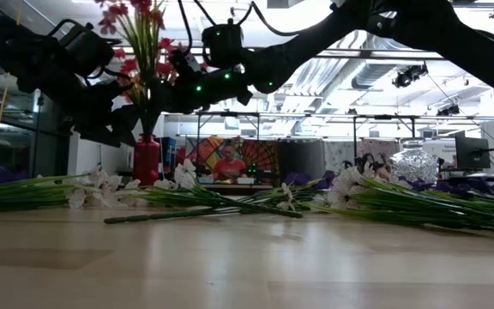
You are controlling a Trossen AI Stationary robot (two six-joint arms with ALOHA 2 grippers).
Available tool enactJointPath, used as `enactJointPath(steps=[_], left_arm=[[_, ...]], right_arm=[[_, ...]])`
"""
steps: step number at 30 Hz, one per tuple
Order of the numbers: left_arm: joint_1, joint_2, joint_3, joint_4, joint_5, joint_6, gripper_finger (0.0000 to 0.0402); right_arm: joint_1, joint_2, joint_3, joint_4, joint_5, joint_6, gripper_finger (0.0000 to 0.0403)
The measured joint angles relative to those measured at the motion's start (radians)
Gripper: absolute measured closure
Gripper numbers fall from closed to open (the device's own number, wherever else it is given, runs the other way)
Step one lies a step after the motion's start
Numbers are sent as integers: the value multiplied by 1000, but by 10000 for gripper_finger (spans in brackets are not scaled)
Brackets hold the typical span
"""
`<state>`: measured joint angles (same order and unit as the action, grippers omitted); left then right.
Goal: Sort flowers into vase by color
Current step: Put the red flowers into the red vase
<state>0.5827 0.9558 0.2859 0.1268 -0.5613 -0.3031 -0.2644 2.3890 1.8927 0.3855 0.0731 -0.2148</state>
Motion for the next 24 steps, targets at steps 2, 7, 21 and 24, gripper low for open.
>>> enactJointPath(steps=[2,7,21,24], left_arm=[[0,0,0,0,0,0,211],[0,0,0,0,0,0,211],[0,0,0,8,-2,-9,211],[0,0,0,8,-3,-9,211]], right_arm=[[-5,0,0,0,-2,19,402],[-17,0,0,-21,-2,39,402],[-47,-1,-1,-109,-4,175,403],[-52,-1,-1,-134,-20,224,403]])
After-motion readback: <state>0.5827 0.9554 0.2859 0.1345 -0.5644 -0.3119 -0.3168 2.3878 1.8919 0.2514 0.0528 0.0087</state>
